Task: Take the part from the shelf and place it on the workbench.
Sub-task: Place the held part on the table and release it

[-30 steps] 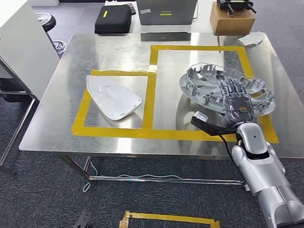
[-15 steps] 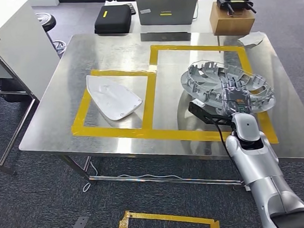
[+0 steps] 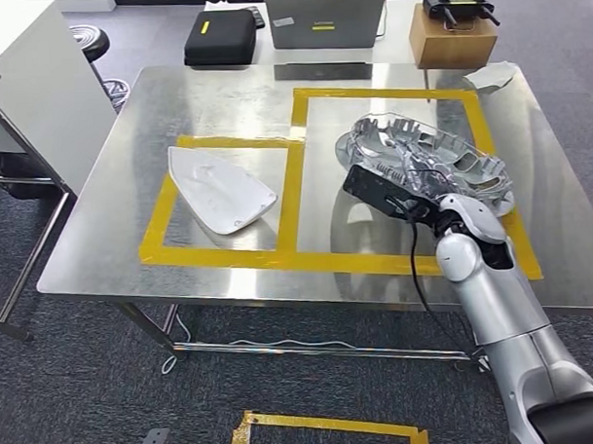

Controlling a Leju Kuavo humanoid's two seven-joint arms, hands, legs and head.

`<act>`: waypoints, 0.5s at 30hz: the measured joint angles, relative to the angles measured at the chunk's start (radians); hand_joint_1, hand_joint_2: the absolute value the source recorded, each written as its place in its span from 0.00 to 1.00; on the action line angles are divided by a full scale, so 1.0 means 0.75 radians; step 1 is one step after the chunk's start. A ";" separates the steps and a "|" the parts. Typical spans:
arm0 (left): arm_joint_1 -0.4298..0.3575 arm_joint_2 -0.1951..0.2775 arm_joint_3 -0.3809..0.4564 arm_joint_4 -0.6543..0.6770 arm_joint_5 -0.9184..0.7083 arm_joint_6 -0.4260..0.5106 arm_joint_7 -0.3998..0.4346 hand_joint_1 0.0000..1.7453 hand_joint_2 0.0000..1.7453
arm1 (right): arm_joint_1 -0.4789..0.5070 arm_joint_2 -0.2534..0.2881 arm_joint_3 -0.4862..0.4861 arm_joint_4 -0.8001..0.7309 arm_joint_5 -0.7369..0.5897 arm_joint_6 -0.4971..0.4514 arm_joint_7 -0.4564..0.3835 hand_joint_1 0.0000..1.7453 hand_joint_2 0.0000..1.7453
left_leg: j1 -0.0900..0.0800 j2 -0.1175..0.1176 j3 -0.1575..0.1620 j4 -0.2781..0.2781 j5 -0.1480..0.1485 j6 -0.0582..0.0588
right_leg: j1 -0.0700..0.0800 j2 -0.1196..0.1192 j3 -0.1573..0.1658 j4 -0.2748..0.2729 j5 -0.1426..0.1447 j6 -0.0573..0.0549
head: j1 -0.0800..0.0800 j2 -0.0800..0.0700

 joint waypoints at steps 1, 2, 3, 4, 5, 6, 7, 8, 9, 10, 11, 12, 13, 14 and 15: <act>0.001 0.000 0.009 0.000 -0.004 -0.002 -0.004 0.00 0.00 | -0.005 -0.003 0.017 -0.026 -0.031 0.007 0.000 0.00 1.00 | 0.000 0.000 0.000 0.000 0.000 0.000 | 0.000 0.000 0.000 0.000 0.000 0.000 | 0.000 0.000; 0.003 0.000 0.017 0.000 -0.007 -0.004 -0.007 0.00 0.00 | -0.009 -0.005 0.033 -0.049 -0.054 0.013 0.001 0.00 1.00 | 0.000 0.000 0.000 0.000 0.000 0.000 | 0.000 0.000 0.000 0.000 0.000 0.000 | 0.000 0.000; 0.004 0.000 0.025 0.000 -0.009 -0.005 -0.010 0.00 0.00 | -0.012 -0.009 0.049 -0.070 -0.070 0.019 0.003 0.00 1.00 | 0.000 0.000 0.000 0.000 0.000 0.000 | 0.001 0.000 0.000 0.000 0.000 0.000 | 0.000 0.000; 0.005 0.000 0.033 0.000 -0.010 -0.006 -0.012 0.00 0.00 | -0.015 -0.013 0.066 -0.089 -0.079 0.023 0.004 0.00 1.00 | 0.000 0.000 0.000 0.000 0.000 0.000 | 0.001 0.000 0.000 0.000 0.000 0.000 | 0.000 0.000; 0.006 0.000 0.040 0.000 -0.010 -0.007 -0.013 0.00 0.00 | -0.019 -0.017 0.082 -0.107 -0.084 0.027 0.005 0.00 1.00 | 0.000 0.000 0.000 0.000 0.000 0.000 | 0.001 0.000 0.000 0.000 0.000 0.000 | 0.000 0.000; 0.007 0.000 0.047 0.000 -0.010 -0.008 -0.014 0.00 0.00 | -0.023 -0.022 0.100 -0.125 -0.088 0.030 0.006 0.00 1.00 | 0.000 0.000 0.000 0.000 0.000 0.000 | 0.001 0.000 0.000 0.000 0.000 0.000 | 0.000 0.000; 0.008 0.000 0.054 0.000 -0.010 -0.010 -0.016 0.00 0.00 | -0.029 -0.028 0.119 -0.143 -0.092 0.032 0.006 0.00 1.00 | 0.000 0.000 0.000 0.000 0.000 0.000 | 0.001 0.000 0.000 0.000 0.000 0.000 | 0.000 0.000; 0.009 0.000 0.060 0.000 -0.011 -0.011 -0.018 0.00 0.00 | -0.035 -0.035 0.138 -0.162 -0.095 0.032 0.006 0.00 1.00 | 0.000 0.000 0.000 0.000 0.000 0.000 | 0.000 0.000 0.000 0.000 0.000 0.000 | 0.000 0.000; 0.011 0.000 0.066 0.000 -0.011 -0.012 -0.020 0.00 0.00 | -0.041 -0.041 0.156 -0.181 -0.097 0.032 0.007 0.00 1.00 | 0.000 0.000 0.000 0.000 0.000 0.000 | 0.000 0.000 0.000 0.000 0.000 0.000 | 0.000 0.000; 0.012 0.000 0.072 0.000 -0.012 -0.013 -0.023 0.00 0.00 | -0.047 -0.048 0.175 -0.199 -0.098 0.033 0.007 0.00 1.00 | 0.000 0.000 0.000 0.000 0.000 0.000 | 0.000 0.000 0.000 0.000 0.000 0.000 | 0.000 0.000; 0.013 0.000 0.078 0.000 -0.014 -0.014 -0.026 0.00 0.00 | -0.053 -0.055 0.193 -0.218 -0.099 0.033 0.007 0.00 1.00 | 0.000 0.000 0.000 0.000 0.000 0.000 | 0.000 0.000 0.000 0.000 0.000 0.000 | 0.000 0.000; 0.015 0.000 0.084 0.000 -0.016 -0.015 -0.028 0.00 0.00 | -0.059 -0.062 0.212 -0.234 -0.100 0.035 0.007 0.00 1.00 | 0.000 0.000 0.000 0.000 0.000 0.000 | 0.000 0.000 0.000 0.000 0.000 -0.001 | 0.000 0.000; 0.016 0.000 0.089 0.000 -0.019 -0.016 -0.031 0.00 0.00 | -0.066 -0.070 0.232 -0.250 -0.097 0.038 0.006 0.00 1.00 | 0.000 0.000 0.000 0.000 0.000 0.000 | 0.000 0.000 0.000 0.000 0.000 -0.001 | 0.000 0.000; 0.017 0.000 0.094 0.000 -0.021 -0.018 -0.034 0.00 0.00 | -0.073 -0.077 0.251 -0.264 -0.087 0.038 0.007 0.00 1.00 | 0.000 0.000 0.000 0.000 0.000 0.000 | 0.000 0.000 0.000 0.000 0.000 -0.001 | 0.000 0.000; 0.018 0.000 0.099 0.000 -0.023 -0.019 -0.036 0.00 0.00 | -0.078 -0.084 0.270 -0.275 -0.069 0.035 0.010 0.00 1.00 | 0.000 0.000 0.000 0.000 0.000 0.000 | 0.000 0.000 0.000 0.000 0.000 -0.001 | 0.000 0.000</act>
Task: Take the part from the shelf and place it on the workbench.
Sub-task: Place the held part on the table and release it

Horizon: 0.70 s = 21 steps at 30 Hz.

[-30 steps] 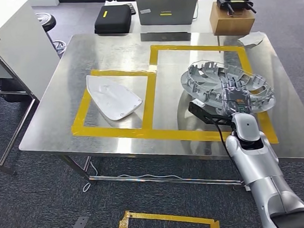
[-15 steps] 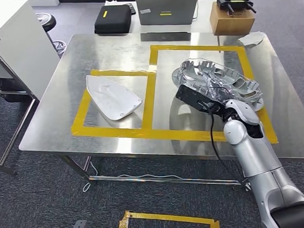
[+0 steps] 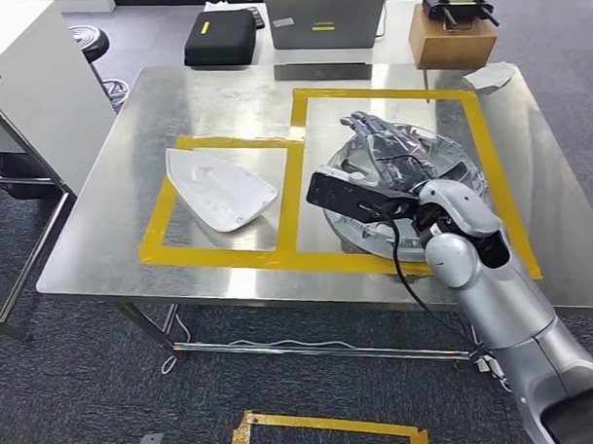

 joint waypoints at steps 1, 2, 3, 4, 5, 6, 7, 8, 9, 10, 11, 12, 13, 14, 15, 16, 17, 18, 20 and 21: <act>0.001 0.000 0.006 0.000 -0.001 -0.001 -0.002 0.00 0.00 | -0.005 -0.007 0.019 -0.011 0.028 -0.011 0.006 0.00 1.00 | 0.000 0.000 0.000 0.000 0.000 0.000 | 0.000 0.000 0.000 0.000 0.000 0.000 | 0.000 0.000; 0.003 0.000 0.011 0.000 -0.003 -0.002 -0.003 0.00 0.00 | -0.008 -0.013 0.037 -0.021 0.065 -0.032 0.015 0.00 1.00 | 0.000 0.000 0.000 0.000 0.000 0.000 | 0.000 0.000 0.000 0.000 0.000 0.000 | 0.000 0.000; 0.005 0.000 0.015 0.000 -0.004 -0.002 -0.006 0.00 0.00 | -0.010 -0.018 0.056 -0.032 0.109 -0.061 0.027 0.00 1.00 | 0.000 0.000 0.000 0.000 0.000 0.000 | 0.000 0.000 0.000 0.000 0.000 0.000 | 0.000 0.000; 0.006 0.000 0.019 0.000 -0.007 -0.002 -0.009 0.00 0.00 | -0.011 -0.023 0.073 -0.044 0.154 -0.093 0.039 0.00 1.00 | 0.000 0.000 0.000 0.000 0.000 0.000 | 0.000 0.000 0.000 0.000 0.000 0.000 | 0.000 0.000; 0.008 -0.001 0.023 0.000 -0.009 -0.002 -0.012 0.00 0.00 | -0.012 -0.026 0.089 -0.057 0.191 -0.121 0.050 0.00 1.00 | 0.000 0.000 0.000 0.000 0.000 0.000 | 0.000 0.000 0.000 0.000 0.000 0.000 | 0.000 0.000; 0.009 -0.001 0.027 0.000 -0.011 -0.002 -0.014 0.00 0.00 | -0.012 -0.029 0.102 -0.068 0.218 -0.140 0.058 0.00 1.00 | 0.000 0.000 0.000 0.000 0.000 0.000 | 0.000 0.000 0.000 0.000 0.000 0.000 | 0.000 0.000; 0.010 -0.001 0.032 0.000 -0.012 -0.002 -0.017 0.00 0.00 | -0.012 -0.031 0.114 -0.078 0.233 -0.149 0.063 0.00 1.00 | 0.000 0.000 0.000 0.000 0.000 0.000 | 0.000 0.000 0.000 0.000 0.000 0.000 | 0.000 0.000; 0.011 -0.001 0.036 0.000 -0.012 -0.002 -0.018 0.00 0.00 | -0.012 -0.033 0.123 -0.086 0.240 -0.152 0.066 0.00 1.00 | 0.000 0.000 0.000 0.000 0.000 0.000 | 0.000 0.000 0.000 0.000 0.000 0.000 | 0.000 0.000; 0.011 -0.001 0.039 0.000 -0.013 -0.002 -0.019 0.00 0.00 | -0.012 -0.035 0.132 -0.093 0.243 -0.153 0.067 0.00 1.00 | 0.000 0.000 0.000 0.000 0.000 0.000 | 0.000 0.000 0.000 0.000 0.000 0.000 | 0.000 0.000; 0.012 -0.001 0.042 0.000 -0.013 -0.002 -0.019 0.00 0.00 | -0.012 -0.037 0.139 -0.098 0.245 -0.153 0.068 0.00 1.00 | 0.000 0.000 0.000 0.000 0.000 0.000 | 0.000 0.000 0.000 0.000 0.000 0.000 | 0.000 0.000; 0.012 -0.001 0.044 0.000 -0.014 -0.002 -0.019 0.00 0.00 | -0.012 -0.039 0.145 -0.103 0.247 -0.153 0.068 0.00 1.00 | 0.000 0.000 0.000 0.000 0.000 0.000 | 0.000 0.000 0.000 0.000 0.000 0.000 | 0.000 0.000; 0.012 -0.001 0.046 0.000 -0.015 -0.002 -0.020 0.00 0.00 | -0.012 -0.042 0.149 -0.107 0.252 -0.154 0.068 0.00 1.00 | 0.000 0.000 0.000 0.000 0.000 0.000 | 0.000 0.000 0.000 0.000 0.000 0.000 | 0.000 0.000; 0.012 -0.001 0.048 0.000 -0.017 -0.001 -0.020 0.00 0.00 | -0.011 -0.044 0.153 -0.110 0.260 -0.154 0.068 0.00 1.00 | 0.000 0.000 0.000 0.000 0.000 0.000 | 0.000 0.000 0.000 0.000 0.000 0.000 | 0.000 0.000; 0.013 -0.001 0.049 0.000 -0.021 0.001 -0.021 0.00 0.00 | -0.011 -0.045 0.157 -0.114 0.272 -0.155 0.066 0.00 1.00 | 0.000 0.000 0.000 0.000 0.000 0.000 | 0.000 0.000 0.000 0.000 0.000 0.000 | 0.000 0.000; 0.013 -0.002 0.051 0.000 -0.026 0.003 -0.023 0.00 0.00 | -0.010 -0.046 0.161 -0.118 0.285 -0.156 0.065 0.00 1.00 | 0.000 0.000 0.000 0.000 0.000 0.000 | 0.000 0.000 0.000 0.000 0.000 0.000 | 0.000 0.000; 0.013 -0.002 0.053 0.000 -0.031 0.005 -0.024 0.00 0.00 | -0.008 -0.047 0.164 -0.122 0.297 -0.156 0.062 0.00 1.00 | 0.000 0.000 0.000 0.000 0.000 0.000 | 0.000 0.000 0.000 0.000 0.000 0.000 | 0.000 0.000; 0.013 -0.002 0.055 0.000 -0.037 0.007 -0.025 0.00 0.00 | -0.005 -0.047 0.168 -0.126 0.307 -0.157 0.061 0.00 1.00 | -0.001 0.000 0.000 0.001 0.000 0.000 | 0.000 0.000 0.000 0.000 0.001 0.000 | 0.000 0.000; 0.013 -0.002 0.058 0.000 -0.041 0.009 -0.025 0.00 0.00 | -0.002 -0.048 0.171 -0.129 0.318 -0.159 0.059 0.00 1.00 | -0.002 0.000 0.000 0.002 0.000 0.001 | -0.001 0.000 0.000 -0.001 0.001 0.001 | 0.000 0.000; 0.013 -0.003 0.066 0.000 -0.050 0.015 -0.025 0.00 0.00 | 0.005 -0.048 0.177 -0.133 0.340 -0.166 0.060 0.00 1.00 | -0.004 0.000 -0.001 0.005 -0.001 0.002 | -0.003 0.000 0.000 -0.001 0.002 0.002 | 0.000 0.000; 0.013 -0.003 0.071 0.000 -0.053 0.018 -0.025 0.00 0.00 | 0.008 -0.048 0.180 -0.134 0.351 -0.171 0.061 0.00 1.00 | -0.005 0.000 -0.001 0.005 -0.002 0.003 | -0.004 0.000 0.000 -0.001 0.002 0.003 | 0.000 0.000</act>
